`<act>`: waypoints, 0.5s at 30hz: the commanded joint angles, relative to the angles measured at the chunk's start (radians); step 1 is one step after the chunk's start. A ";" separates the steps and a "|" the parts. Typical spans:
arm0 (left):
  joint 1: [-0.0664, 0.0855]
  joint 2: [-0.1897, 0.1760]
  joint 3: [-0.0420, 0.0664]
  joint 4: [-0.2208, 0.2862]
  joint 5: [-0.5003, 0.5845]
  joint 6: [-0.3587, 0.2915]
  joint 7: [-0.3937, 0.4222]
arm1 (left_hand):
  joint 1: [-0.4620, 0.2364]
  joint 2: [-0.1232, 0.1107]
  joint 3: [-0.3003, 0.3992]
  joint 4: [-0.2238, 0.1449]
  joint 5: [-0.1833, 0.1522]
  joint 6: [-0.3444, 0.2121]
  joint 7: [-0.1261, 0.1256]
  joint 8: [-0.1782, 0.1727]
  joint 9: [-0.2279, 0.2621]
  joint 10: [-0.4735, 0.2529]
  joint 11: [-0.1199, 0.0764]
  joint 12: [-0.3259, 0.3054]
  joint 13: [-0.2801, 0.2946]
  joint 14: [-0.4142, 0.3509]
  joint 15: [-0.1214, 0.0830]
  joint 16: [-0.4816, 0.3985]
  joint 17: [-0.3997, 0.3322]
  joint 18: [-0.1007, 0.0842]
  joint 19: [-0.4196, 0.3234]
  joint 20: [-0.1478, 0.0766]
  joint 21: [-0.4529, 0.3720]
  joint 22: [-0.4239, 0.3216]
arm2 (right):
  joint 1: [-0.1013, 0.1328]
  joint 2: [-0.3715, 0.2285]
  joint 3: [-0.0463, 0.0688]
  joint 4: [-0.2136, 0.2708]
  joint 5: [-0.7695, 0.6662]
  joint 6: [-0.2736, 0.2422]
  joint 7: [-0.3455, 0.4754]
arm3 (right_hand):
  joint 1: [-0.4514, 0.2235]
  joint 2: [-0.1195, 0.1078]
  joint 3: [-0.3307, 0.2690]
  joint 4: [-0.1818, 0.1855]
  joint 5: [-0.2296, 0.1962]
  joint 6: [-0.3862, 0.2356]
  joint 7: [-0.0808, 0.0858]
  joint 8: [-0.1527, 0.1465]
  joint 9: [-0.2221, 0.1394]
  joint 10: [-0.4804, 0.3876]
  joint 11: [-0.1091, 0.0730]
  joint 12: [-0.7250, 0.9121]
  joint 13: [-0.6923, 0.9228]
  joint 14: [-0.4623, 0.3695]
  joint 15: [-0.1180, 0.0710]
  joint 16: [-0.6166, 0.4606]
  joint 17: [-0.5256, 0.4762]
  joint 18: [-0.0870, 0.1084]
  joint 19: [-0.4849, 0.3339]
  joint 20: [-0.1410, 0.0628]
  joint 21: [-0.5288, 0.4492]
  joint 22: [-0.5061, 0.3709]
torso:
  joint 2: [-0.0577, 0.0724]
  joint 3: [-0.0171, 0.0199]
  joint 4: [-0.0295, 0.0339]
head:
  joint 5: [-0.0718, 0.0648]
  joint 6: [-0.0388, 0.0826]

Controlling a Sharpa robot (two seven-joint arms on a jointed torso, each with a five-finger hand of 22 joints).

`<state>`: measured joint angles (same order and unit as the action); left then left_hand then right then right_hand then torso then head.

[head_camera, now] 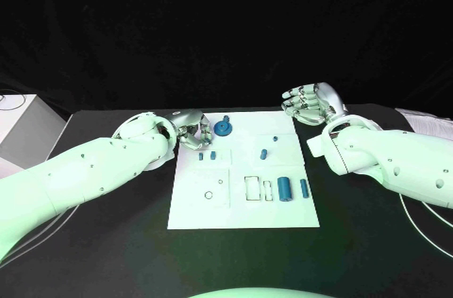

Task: Assemble the parts on the task board

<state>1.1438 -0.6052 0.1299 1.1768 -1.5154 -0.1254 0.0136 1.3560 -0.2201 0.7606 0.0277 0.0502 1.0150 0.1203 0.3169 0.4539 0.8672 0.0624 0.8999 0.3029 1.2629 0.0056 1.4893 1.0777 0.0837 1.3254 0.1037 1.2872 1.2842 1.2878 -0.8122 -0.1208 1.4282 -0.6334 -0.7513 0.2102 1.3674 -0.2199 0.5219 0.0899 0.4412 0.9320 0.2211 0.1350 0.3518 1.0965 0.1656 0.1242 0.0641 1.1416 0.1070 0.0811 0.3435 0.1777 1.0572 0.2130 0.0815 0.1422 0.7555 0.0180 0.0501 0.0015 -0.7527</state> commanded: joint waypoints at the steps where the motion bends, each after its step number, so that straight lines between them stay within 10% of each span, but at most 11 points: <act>1: -0.001 0.003 -0.001 0.003 0.008 0.026 0.010 | -0.006 0.002 0.000 -0.007 0.004 0.001 0.010 -0.010 0.004 0.018 0.000 -0.035 -0.014 -0.012 0.000 -0.008 -0.009 0.007 -0.005 -0.001 -0.006 -0.001 | 0.000 -0.001 0.000 0.002 -0.006 0.008 0.011 | -0.006 -0.001 0.000 -0.004 -0.006 0.005 0.002 -0.006 -0.001 -0.001 -0.006 -0.007 -0.001 0.008 0.001 -0.004 -0.001 0.004 0.004 -0.001 0.000 -0.001 | 0.001 0.0001 -0.0005 | 0.000 0.001; 15: -0.001 0.004 -0.002 0.003 0.013 0.019 0.016 | -0.006 0.006 -0.008 -0.016 0.004 -0.001 0.014 -0.031 0.010 0.069 0.005 -0.149 -0.050 -0.028 0.003 -0.034 -0.040 0.007 -0.004 0.002 -0.009 -0.001 | 0.000 -0.001 0.000 0.002 -0.006 0.007 0.012 | -0.006 -0.001 0.000 -0.004 -0.006 0.005 0.002 -0.006 -0.001 -0.001 -0.006 -0.007 -0.001 0.008 0.001 -0.004 -0.001 0.004 0.004 -0.001 0.000 -0.001 | 0.000 -0.0006 0.0001 | -0.001 0.001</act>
<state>1.1442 -0.6056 0.1300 1.1752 -1.5114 -0.1245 0.0133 1.3559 -0.2201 0.7505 0.0176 0.0502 1.0150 0.1271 0.2903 0.4625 0.9321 0.0667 0.7519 0.2528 1.2397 0.0074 1.4591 1.0375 0.0836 1.3254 0.1037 1.2836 1.2843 1.2878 -0.8130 -0.1208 1.4286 -0.6334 -0.7515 0.2102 1.3674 -0.2199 0.5219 0.0899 0.4412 0.9319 0.2211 0.1350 0.3518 1.0966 0.1657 0.1242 0.0641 1.1416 0.1070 0.0811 0.3436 0.1777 1.0572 0.2130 0.0815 0.1422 0.7556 0.0177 0.0499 0.0009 -0.7526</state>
